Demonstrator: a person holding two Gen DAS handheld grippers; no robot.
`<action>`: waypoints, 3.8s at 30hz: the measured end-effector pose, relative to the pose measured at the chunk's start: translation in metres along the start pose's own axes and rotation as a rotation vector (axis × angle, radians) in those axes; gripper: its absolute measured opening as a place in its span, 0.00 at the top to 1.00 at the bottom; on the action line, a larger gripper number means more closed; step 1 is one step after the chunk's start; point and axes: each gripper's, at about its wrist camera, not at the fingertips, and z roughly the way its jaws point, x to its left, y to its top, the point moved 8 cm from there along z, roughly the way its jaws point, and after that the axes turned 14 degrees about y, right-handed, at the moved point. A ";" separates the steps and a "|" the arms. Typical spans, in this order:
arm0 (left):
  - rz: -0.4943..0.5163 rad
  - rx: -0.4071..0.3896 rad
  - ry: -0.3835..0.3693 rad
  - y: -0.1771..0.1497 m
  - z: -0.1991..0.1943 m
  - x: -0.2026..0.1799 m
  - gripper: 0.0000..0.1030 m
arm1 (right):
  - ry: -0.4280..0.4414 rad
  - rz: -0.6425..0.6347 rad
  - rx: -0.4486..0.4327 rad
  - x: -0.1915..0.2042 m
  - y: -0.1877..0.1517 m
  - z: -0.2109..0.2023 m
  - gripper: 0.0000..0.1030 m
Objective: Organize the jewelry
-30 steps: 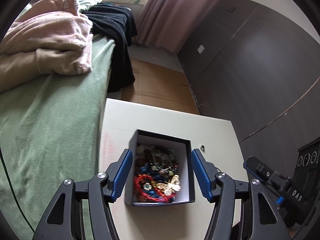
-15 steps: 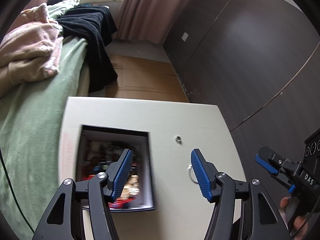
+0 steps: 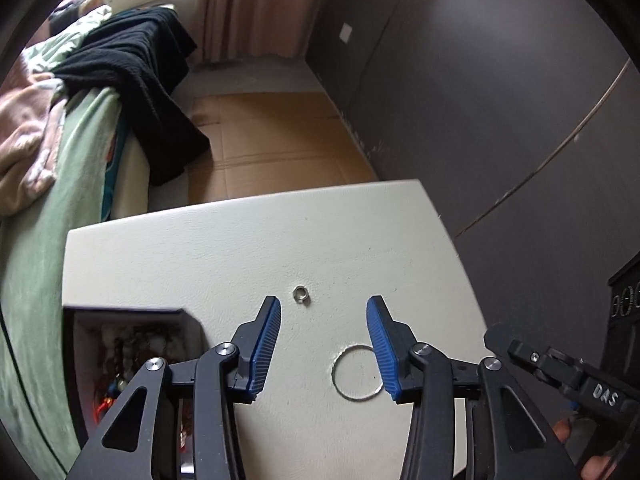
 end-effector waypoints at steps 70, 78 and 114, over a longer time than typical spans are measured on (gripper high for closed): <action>-0.109 0.047 0.038 -0.049 -0.050 0.113 0.86 | -0.230 -0.374 0.268 0.027 -0.040 0.080 0.96; -0.154 0.027 0.058 -0.059 -0.057 0.133 0.40 | -0.065 -0.369 0.198 0.072 -0.044 0.066 0.96; -0.234 -0.132 0.164 -0.071 -0.123 0.148 0.40 | 0.108 -0.241 0.158 0.100 -0.060 0.034 0.46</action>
